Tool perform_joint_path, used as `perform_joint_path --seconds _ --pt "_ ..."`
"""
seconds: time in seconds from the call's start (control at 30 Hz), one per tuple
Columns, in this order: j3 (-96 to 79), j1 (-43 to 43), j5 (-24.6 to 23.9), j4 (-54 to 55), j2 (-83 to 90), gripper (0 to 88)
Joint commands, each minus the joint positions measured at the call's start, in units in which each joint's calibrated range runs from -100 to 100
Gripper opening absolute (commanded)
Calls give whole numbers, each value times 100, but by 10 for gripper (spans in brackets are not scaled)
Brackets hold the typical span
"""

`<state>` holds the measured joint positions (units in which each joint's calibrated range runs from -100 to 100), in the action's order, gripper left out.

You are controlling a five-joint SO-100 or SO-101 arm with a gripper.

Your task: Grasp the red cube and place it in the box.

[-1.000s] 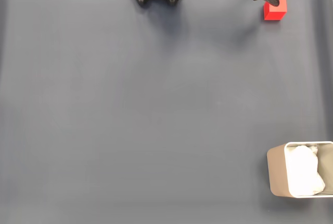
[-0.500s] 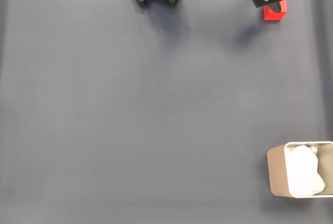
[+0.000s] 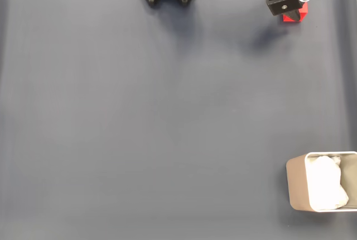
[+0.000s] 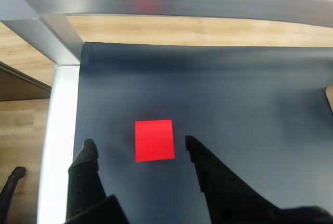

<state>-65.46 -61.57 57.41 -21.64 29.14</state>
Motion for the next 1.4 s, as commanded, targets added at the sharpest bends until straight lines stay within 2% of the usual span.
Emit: perform_joint_path --seconds 0.0,0.63,1.37 --pt "-5 28 5 229 -63 392" --pt "-69 -43 -59 762 -496 395" --pt "-5 -270 -215 877 -747 395"
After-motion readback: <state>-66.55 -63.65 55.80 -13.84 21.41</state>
